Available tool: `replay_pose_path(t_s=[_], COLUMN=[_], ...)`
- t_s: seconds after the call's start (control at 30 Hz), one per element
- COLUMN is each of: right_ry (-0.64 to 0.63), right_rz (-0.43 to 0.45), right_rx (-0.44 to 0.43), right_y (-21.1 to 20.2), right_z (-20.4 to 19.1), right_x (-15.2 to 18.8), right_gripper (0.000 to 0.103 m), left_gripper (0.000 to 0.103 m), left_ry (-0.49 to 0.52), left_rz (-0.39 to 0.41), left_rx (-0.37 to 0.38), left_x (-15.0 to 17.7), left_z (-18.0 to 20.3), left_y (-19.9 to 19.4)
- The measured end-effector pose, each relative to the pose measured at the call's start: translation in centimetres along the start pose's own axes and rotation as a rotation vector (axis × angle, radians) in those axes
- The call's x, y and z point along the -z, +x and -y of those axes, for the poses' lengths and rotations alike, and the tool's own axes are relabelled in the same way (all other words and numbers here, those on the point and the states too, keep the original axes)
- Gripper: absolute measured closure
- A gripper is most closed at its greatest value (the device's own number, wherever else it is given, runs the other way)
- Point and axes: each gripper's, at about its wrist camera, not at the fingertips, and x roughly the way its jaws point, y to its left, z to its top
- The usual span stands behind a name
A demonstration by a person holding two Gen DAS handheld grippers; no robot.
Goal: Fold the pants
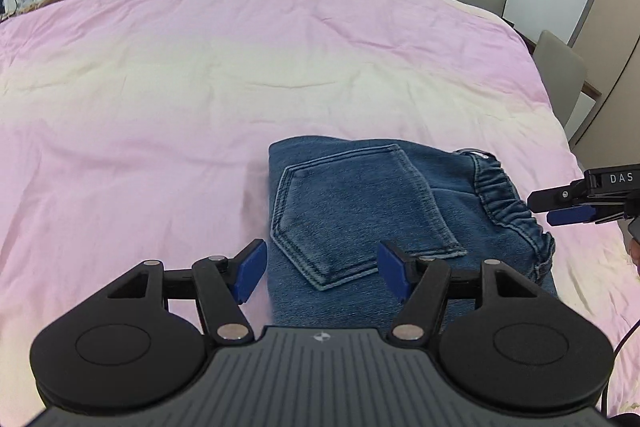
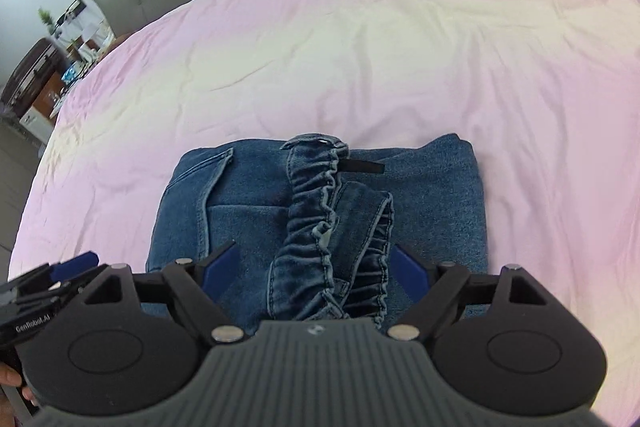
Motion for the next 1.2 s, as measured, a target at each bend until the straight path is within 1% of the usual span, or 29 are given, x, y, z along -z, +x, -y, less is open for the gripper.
replay_pose_path(t_s=[0.07,0.13,0.17,0.27,0.33,0.37,0.4,0.43,0.47,0.53,0.6,0.63,0.7,0.77,0.9,1.0,1.1,1.2], right_ry=[0.06,0.124,0.145,0.185,0.186,0.177,0.167,0.154,0.136,0.088,0.022,-0.012,-0.068,-0.099,-0.152,-0.179,-0.154,-0.097], right_rz=[-0.014,-0.034,-0.044,-0.061,-0.061,-0.062,-0.063,-0.059,-0.055,-0.037,-0.009,0.007,0.047,0.084,0.141,0.184,0.228,0.221], right_rx=[-0.005,-0.027,-0.041,-0.084,-0.105,-0.12,-0.137,-0.137,-0.135,-0.132,-0.121,-0.113,-0.105,-0.119,-0.15,-0.128,-0.091,-0.053], right_y=[1.3,2.7,3.3,5.2,6.1,6.7,7.0,7.3,7.4,7.6,6.8,6.1,4.6,2.5,-1.9,-4.5,-6.8,-7.6], right_z=[1.0,2.3,2.8,3.6,3.7,3.7,3.6,3.3,3.0,2.3,1.4,0.7,-1.0,-2.7,-6.6,-8.6,-7.8,-4.9], right_x=[-0.4,-0.6,-0.7,-1.1,-1.1,-1.2,-1.3,-1.3,-1.3,-1.3,-1.1,-1.1,-1.2,-1.7,-3.5,-4.5,-5.4,-5.4], right_gripper=[0.029,0.029,0.031,0.033,0.034,0.039,0.047,0.049,0.056,0.064,0.075,0.076,0.085,0.087,0.089,0.089,0.089,0.089], left_gripper=[0.029,0.029,0.029,0.029,0.029,0.029,0.029,0.029,0.029,0.029,0.029,0.03,0.032,0.032,0.033,0.033,0.033,0.033], left_ry=[-0.016,-0.027,-0.032,-0.044,-0.062,-0.074,-0.08,-0.083,-0.089,-0.1,-0.113,-0.12,-0.125,-0.129,-0.14,-0.127,-0.111,-0.083], left_rz=[-0.013,-0.02,-0.024,-0.029,-0.039,-0.041,-0.042,-0.04,-0.036,-0.027,-0.018,-0.014,-0.004,0.014,0.052,0.081,0.096,0.093], left_rx=[0.002,0.004,0.009,0.02,0.033,0.041,0.045,0.044,0.044,0.048,0.049,0.049,0.044,0.04,0.044,0.046,0.06,0.075], left_x=[0.2,0.3,0.4,0.6,0.7,0.7,0.7,0.8,0.8,0.8,0.8,0.8,0.7,0.3,-0.4,-1.1,-1.7,-2.0], left_z=[-0.8,-1.4,-1.6,-2.0,-2.2,-2.3,-2.4,-2.5,-2.5,-2.7,-2.8,-2.9,-2.9,-2.9,-2.4,-1.7,-0.8,0.4], left_y=[0.5,0.9,1.2,1.9,2.4,2.7,2.8,3.0,3.0,3.0,2.9,2.8,2.4,2.0,0.5,-0.5,-1.0,-0.6])
